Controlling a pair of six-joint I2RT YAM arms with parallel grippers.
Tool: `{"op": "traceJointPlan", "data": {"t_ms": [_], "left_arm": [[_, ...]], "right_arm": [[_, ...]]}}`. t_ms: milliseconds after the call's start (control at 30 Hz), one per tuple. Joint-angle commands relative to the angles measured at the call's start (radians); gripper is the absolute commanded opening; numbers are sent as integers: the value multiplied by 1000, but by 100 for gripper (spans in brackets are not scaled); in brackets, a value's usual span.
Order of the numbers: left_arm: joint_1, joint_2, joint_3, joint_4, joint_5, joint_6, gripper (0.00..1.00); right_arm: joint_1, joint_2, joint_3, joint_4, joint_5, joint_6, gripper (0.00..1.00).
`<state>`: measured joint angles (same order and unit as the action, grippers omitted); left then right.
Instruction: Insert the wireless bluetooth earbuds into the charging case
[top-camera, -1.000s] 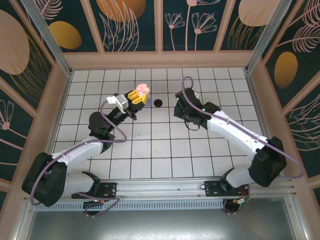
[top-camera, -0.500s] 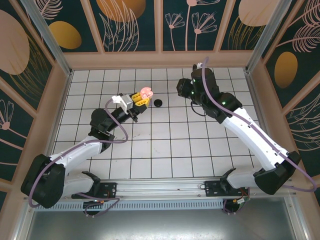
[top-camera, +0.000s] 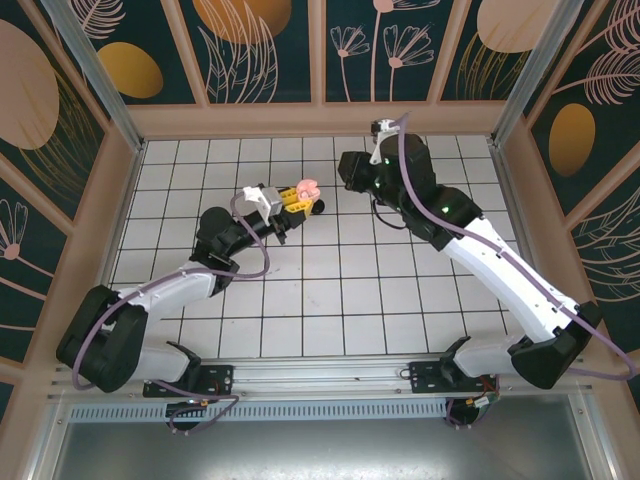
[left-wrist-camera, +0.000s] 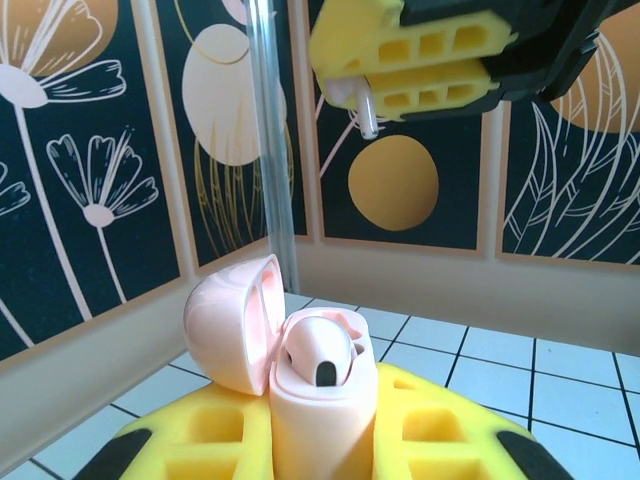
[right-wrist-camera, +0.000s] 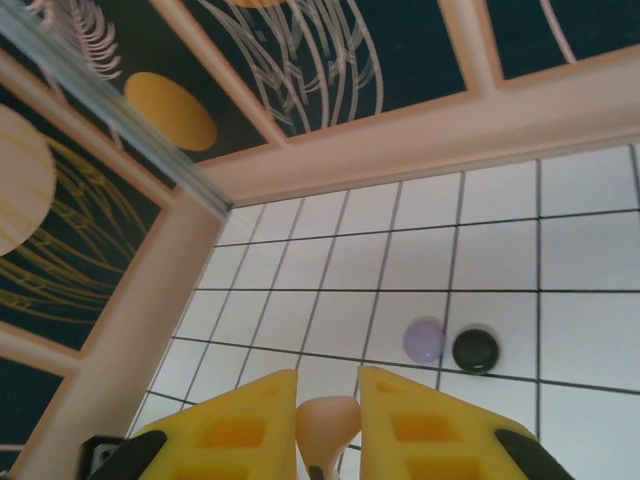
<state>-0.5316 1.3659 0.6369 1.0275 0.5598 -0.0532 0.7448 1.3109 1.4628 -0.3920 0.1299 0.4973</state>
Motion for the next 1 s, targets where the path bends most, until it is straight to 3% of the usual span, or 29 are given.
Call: {"op": "traceJointPlan", "data": {"t_ms": [0,367,967], "left_arm": [[-10,24,60,30,33,7,0],[-15,41,97,36,52,48,0],[-17,19,86,34,113,85,0]], "right_arm": [[44,-37,-23,117,13,-69,19],[152,-120,-181,308,105,-144,19],[174,-123,-275,384,175,-102,19]]}}
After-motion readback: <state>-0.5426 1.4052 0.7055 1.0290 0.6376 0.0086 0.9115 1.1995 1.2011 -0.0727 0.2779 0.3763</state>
